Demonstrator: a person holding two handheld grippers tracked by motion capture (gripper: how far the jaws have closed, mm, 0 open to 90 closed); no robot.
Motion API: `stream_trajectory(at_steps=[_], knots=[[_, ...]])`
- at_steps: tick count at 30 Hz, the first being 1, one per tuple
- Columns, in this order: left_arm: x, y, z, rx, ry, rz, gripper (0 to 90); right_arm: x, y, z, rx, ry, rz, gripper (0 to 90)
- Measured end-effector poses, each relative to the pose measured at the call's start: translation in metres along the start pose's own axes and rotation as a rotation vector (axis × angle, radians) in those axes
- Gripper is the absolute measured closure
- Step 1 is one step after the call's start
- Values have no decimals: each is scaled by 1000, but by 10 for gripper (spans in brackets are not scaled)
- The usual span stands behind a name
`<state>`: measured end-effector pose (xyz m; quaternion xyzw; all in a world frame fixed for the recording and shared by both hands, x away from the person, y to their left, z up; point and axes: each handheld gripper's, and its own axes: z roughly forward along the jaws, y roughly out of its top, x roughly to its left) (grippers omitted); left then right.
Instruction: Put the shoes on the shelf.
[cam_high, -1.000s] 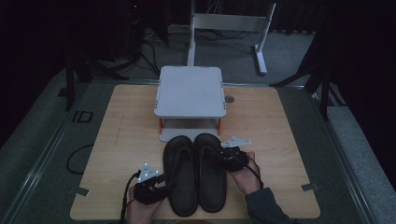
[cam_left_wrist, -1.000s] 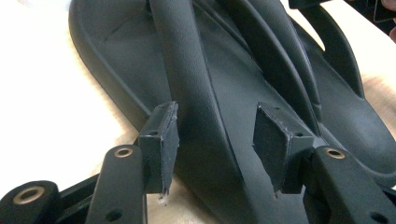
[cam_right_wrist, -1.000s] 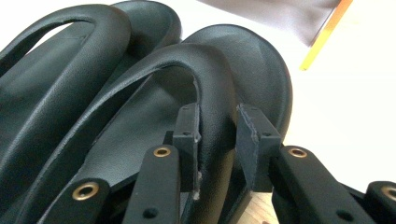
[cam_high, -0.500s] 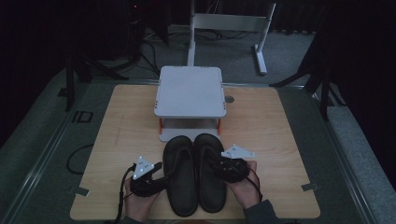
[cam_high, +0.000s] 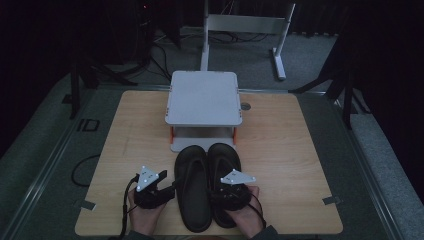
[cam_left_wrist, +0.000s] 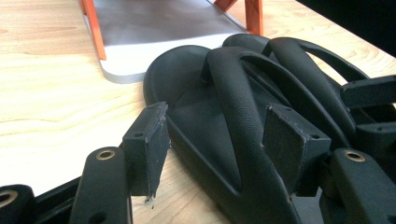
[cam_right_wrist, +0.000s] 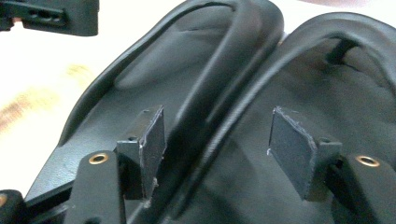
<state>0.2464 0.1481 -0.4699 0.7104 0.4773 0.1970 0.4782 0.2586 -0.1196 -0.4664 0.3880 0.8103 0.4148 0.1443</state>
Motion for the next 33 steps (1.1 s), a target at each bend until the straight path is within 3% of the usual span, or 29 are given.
stream_trajectory(at_steps=[7,10,15,27,33], knots=[[0,0,1,4,3,3,408,9,-1,11,-3,3,-5,341],[0,-1,2,6,4,4,409,11,0,16,4,-32,-21,342],[0,-1,1,3,6,5,409,15,-3,24,24,-79,-44,421],[1,-1,-1,-8,11,-3,409,17,-3,19,43,-67,-43,727],[3,-1,-3,-16,18,-1,410,12,-3,18,50,-66,-51,761]])
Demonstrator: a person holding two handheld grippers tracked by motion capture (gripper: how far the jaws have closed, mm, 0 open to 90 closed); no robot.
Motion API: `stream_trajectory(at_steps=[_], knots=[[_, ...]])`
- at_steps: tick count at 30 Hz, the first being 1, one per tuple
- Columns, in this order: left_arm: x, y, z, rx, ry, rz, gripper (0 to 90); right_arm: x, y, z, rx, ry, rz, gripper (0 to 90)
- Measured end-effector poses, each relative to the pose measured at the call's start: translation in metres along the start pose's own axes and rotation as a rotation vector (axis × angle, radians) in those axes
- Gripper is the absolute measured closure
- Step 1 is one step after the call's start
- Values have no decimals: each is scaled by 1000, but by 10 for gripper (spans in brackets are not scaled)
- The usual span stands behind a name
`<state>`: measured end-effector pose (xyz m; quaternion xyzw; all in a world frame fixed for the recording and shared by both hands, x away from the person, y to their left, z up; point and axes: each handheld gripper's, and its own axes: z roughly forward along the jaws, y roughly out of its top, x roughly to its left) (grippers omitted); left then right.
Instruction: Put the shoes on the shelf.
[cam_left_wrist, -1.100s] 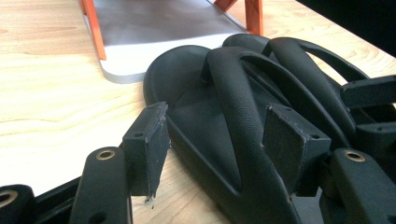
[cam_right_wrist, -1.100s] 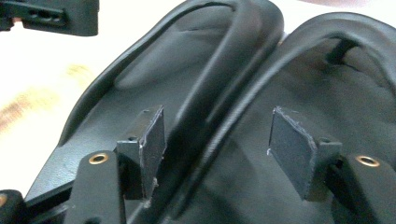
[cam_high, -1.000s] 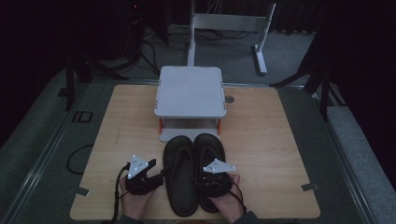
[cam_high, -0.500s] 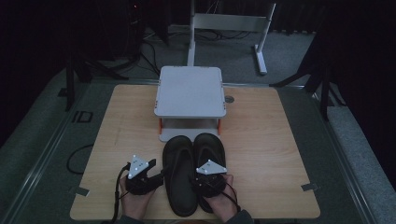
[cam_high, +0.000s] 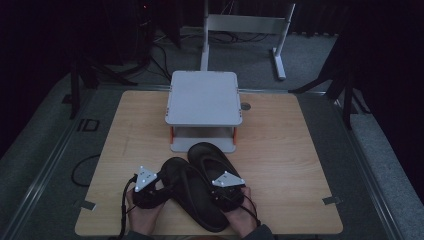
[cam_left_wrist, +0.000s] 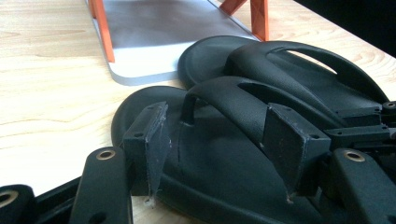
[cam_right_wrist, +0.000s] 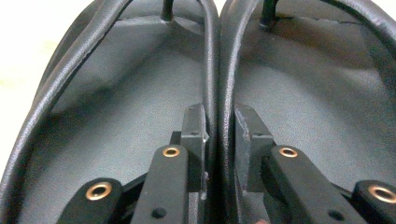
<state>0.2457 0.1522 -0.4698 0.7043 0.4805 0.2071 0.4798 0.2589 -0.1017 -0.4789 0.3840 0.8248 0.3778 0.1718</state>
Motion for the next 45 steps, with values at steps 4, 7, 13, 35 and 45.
stream_trajectory(at_steps=[4,7,13,35,45], knots=[[3,1,-3,-13,12,-6,410,1,-1,-1,-6,0,-6,764],[6,1,-7,-30,23,-20,412,0,-2,-3,-14,3,4,764],[13,2,-12,-40,46,-28,412,-1,-1,-7,-38,-2,18,766],[25,-1,-14,-34,85,-50,413,-36,34,-5,-123,-99,106,767],[26,-2,-12,-27,87,-48,413,-39,43,7,-141,-149,146,767]])
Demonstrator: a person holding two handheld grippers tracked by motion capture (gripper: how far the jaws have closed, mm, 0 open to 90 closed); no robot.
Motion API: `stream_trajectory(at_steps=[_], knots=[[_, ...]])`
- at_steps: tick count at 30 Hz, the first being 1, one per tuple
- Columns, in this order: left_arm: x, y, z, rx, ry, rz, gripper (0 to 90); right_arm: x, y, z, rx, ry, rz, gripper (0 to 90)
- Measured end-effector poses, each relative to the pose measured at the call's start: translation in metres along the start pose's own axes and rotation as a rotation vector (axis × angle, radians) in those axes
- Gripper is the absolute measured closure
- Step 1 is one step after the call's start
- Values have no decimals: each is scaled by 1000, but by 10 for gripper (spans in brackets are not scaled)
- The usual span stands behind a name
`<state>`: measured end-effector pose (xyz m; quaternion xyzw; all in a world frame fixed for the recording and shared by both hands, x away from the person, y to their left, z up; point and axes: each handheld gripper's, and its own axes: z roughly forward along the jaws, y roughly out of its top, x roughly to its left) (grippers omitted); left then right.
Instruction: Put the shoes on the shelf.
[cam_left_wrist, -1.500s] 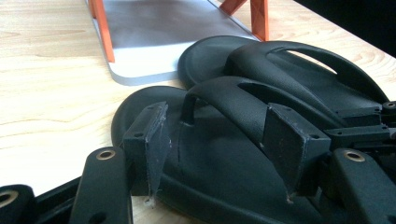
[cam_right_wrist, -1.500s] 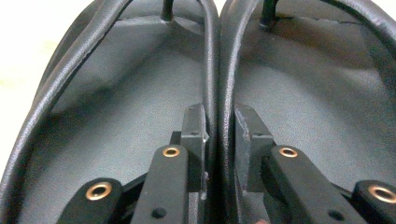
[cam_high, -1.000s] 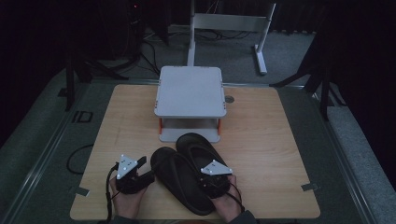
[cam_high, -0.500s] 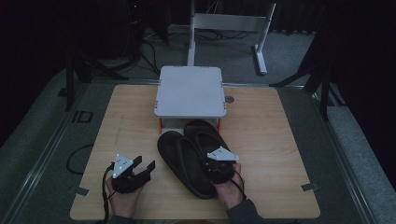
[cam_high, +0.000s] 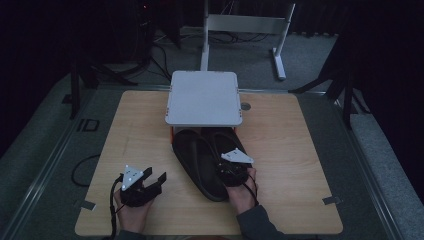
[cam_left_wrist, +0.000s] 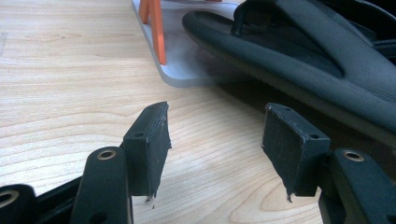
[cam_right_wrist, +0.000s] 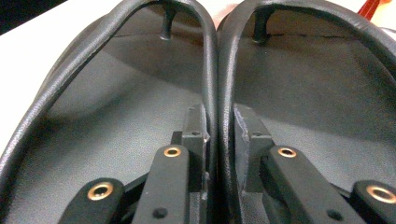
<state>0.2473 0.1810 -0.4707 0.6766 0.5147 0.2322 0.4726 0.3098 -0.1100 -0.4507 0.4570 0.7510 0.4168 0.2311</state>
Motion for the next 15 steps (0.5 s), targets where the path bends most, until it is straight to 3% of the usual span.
stream_trajectory(at_steps=[15], knots=[[1,-1,0,4,3,3,412,8,10,15,-15,-86,48,766]])
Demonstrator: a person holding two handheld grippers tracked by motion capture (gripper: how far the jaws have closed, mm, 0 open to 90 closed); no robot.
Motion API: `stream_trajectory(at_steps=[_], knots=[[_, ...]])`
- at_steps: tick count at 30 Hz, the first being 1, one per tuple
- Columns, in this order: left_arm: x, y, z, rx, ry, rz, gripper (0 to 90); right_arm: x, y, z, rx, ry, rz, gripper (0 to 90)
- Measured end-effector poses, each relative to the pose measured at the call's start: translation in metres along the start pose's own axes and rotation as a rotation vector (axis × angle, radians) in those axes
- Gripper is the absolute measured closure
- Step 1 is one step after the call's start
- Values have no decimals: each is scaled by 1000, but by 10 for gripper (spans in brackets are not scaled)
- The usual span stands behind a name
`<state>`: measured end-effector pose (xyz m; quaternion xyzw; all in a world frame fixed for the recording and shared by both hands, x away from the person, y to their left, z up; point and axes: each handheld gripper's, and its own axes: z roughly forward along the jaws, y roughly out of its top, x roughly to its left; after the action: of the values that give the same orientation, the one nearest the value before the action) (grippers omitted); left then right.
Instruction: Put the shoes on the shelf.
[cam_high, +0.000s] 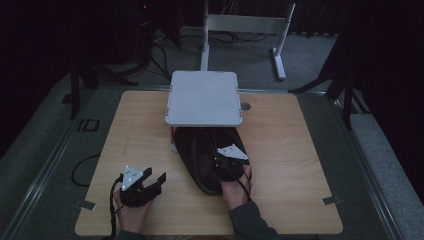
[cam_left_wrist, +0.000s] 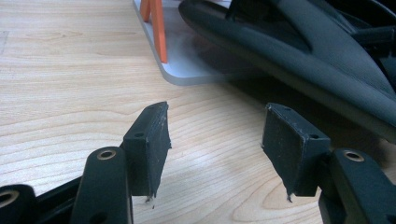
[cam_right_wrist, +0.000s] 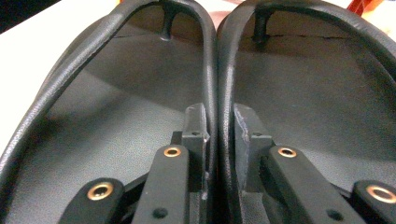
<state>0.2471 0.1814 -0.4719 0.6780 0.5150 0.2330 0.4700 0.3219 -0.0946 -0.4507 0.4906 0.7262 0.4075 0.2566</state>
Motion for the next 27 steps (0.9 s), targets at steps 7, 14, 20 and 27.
stream_trajectory(at_steps=[7,14,20,27], knots=[[1,0,-1,-1,2,1,412,13,9,9,-19,-50,15,766],[2,-1,-2,0,-2,-2,412,21,19,22,-35,-112,63,766],[2,-1,-2,-4,-5,-5,412,27,27,32,-52,-151,91,766],[2,-1,-2,1,-9,-4,413,29,32,42,-69,-184,116,764]])
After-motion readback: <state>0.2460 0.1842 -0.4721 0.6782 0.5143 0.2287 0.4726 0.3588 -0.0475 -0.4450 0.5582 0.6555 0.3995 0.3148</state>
